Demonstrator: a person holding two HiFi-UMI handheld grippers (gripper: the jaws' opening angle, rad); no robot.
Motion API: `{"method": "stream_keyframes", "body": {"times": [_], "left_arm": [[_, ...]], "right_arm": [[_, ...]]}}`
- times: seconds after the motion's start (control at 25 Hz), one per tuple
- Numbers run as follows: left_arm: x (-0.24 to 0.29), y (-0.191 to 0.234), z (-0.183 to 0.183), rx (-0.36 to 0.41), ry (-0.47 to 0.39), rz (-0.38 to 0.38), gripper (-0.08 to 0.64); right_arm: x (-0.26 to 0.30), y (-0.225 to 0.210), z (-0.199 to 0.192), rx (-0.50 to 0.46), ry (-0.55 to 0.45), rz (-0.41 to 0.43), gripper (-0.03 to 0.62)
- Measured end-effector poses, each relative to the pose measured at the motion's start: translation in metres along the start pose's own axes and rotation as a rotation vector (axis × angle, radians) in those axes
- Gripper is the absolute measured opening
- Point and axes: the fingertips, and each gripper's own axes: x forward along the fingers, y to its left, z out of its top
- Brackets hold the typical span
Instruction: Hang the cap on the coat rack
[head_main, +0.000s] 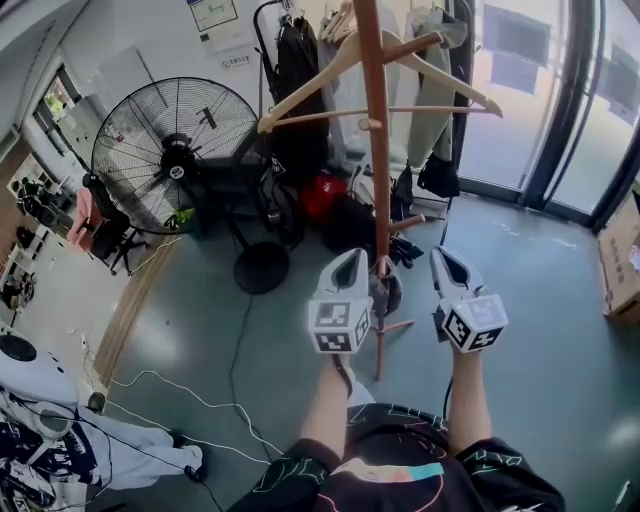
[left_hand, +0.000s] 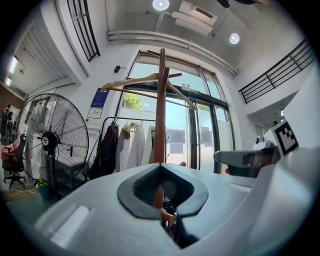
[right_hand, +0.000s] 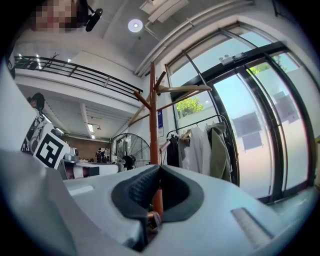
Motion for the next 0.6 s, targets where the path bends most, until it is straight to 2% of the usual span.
{"method": "stream_keyframes", "body": {"times": [0.16,0.36,0.6], "left_arm": [[-0.002,0.004,0.01,0.016,-0.023,0.013,0.009],[0.002,0.005,0.011,0.05,-0.008,0.012,0.009],[0.011,0.007,0.009,0.026,-0.016,-0.005,0.009]], "right_arm": [[0.001,0.001,0.011,-0.017,-0.023,-0.003,0.003],[0.005,0.0,0.014,-0.025,-0.031,-0.008,0.003],[0.019,-0.004,0.012,-0.048,-0.025,-0.002,0.003]]}}
